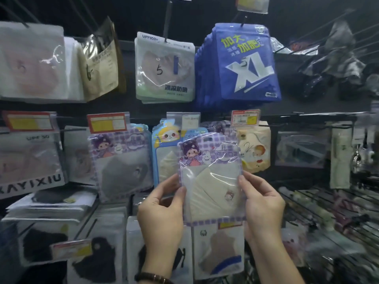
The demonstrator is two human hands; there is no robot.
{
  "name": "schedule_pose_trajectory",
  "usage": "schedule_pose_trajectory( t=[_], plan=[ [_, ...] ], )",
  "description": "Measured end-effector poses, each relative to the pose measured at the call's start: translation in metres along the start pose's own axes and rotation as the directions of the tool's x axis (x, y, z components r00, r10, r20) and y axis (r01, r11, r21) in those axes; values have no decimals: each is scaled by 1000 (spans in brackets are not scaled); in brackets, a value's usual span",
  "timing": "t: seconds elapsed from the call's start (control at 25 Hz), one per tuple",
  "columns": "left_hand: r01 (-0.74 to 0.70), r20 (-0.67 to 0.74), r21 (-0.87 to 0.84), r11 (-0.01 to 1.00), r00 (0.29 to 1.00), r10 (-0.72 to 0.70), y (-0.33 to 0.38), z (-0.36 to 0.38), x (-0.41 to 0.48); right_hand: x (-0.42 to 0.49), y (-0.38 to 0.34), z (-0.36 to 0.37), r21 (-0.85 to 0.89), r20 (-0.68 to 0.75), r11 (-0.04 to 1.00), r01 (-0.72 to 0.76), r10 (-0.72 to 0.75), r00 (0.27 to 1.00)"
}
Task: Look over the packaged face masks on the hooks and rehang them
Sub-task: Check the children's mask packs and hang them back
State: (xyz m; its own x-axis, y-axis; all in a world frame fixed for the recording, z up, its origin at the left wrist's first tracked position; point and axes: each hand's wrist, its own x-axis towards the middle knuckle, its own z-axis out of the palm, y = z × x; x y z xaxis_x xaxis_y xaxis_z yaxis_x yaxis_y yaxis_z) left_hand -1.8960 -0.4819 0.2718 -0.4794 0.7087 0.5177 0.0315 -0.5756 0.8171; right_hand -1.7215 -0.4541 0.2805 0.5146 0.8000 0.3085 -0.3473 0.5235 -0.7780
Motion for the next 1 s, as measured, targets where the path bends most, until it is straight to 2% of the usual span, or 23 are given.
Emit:
schedule_pose_trajectory(
  t=[0.24,0.48,0.68,0.84,1.0],
  plan=[
    [-49,-23,62,997,998,51,2,44,-6,50,-4,-15,6,34,1000,-22,21,999],
    [-74,-37,46,996,996,76,10,72,-4,80,-3,-21,106,62,993,-54,48,997],
    [-140,-25,111,984,989,143,12,92,7,94,-12,-22,140,41,990,-7,2,999],
    [-144,-8,253,957,989,151,7,103,17,109,-15,-24,76,20,996,43,-45,999],
    [-135,-4,471,871,988,155,1,108,17,115,-12,-24,-5,0,998,57,-57,998]
  ],
)
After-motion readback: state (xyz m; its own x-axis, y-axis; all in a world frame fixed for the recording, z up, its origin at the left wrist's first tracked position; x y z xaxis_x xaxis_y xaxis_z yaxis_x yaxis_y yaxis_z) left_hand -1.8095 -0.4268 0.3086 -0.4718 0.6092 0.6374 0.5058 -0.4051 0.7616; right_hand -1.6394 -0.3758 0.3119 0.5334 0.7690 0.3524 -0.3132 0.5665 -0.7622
